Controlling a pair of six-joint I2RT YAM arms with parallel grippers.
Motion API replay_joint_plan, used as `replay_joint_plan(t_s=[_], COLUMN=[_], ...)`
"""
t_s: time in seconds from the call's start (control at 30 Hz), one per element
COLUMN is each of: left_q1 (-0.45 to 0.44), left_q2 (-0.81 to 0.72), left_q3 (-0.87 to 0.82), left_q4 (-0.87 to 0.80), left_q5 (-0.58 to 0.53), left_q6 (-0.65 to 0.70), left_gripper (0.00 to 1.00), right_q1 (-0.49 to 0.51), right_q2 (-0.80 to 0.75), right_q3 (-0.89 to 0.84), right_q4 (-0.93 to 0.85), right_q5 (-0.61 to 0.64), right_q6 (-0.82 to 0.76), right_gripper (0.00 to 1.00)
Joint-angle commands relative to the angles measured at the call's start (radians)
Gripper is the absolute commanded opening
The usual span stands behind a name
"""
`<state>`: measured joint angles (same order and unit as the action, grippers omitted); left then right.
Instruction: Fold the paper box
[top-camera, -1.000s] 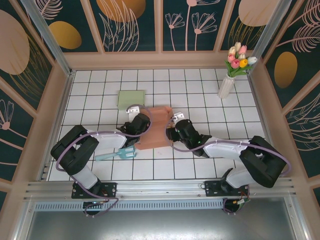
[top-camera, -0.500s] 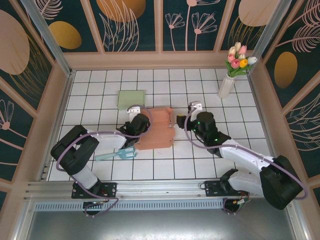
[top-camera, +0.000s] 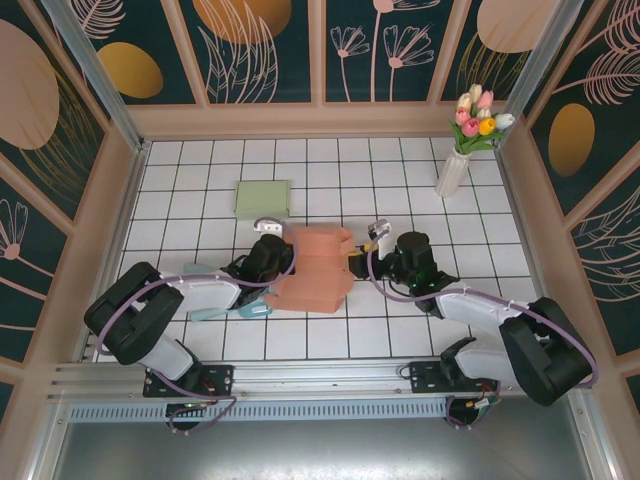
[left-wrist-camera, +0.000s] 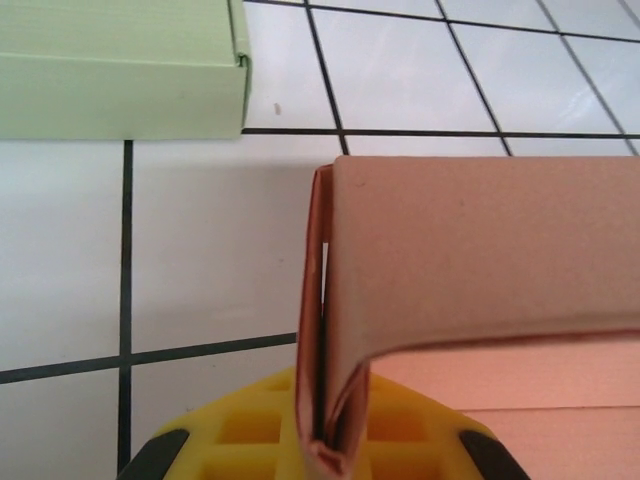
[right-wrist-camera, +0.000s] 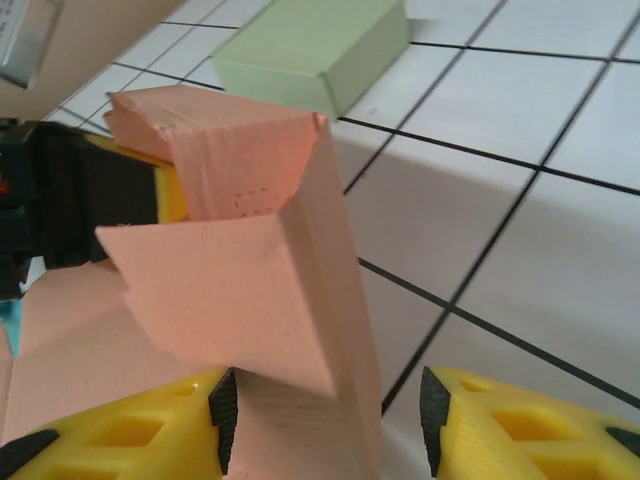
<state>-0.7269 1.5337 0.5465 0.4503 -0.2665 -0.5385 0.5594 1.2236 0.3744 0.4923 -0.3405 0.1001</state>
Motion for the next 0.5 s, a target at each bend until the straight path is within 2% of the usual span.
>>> replay_joint_plan(t_s=[0.0,0.17,0.23,0.3,0.47], left_q1=[0.008,0.008,0.008,0.008,0.008], left_q2=[-0.040,-0.054,-0.058,-0.058,-0.051], left_q3=[-0.022,-0.025,-0.024,-0.017,-0.005], left_q4=[0.068,0.071,0.069,0.057,0.031], left_q5=[0.070,0.091,0.094,0.087,0.059], left_q6=[0.020,0.018,0.012,0.004,-0.022], left_gripper=[0.00,0.00,0.00,0.00,0.00], right_q1=[0.018,0.054,0.073,0.094,0.156], right_q2=[-0.005,-0.010,-0.008,-0.007,0.007], right_q3=[0.013,0.030,0.044,0.064,0.114], right_q4=[0.044,0.019,-0.003,-0.025,-0.061], right_q5=[-0.083,-0.054,0.017,0.100,0.344], right_q6=[-0.050,-0.056,-0.054,-0.048,-0.027], right_gripper=[0.50,0.45,0.45,0.40,0.39])
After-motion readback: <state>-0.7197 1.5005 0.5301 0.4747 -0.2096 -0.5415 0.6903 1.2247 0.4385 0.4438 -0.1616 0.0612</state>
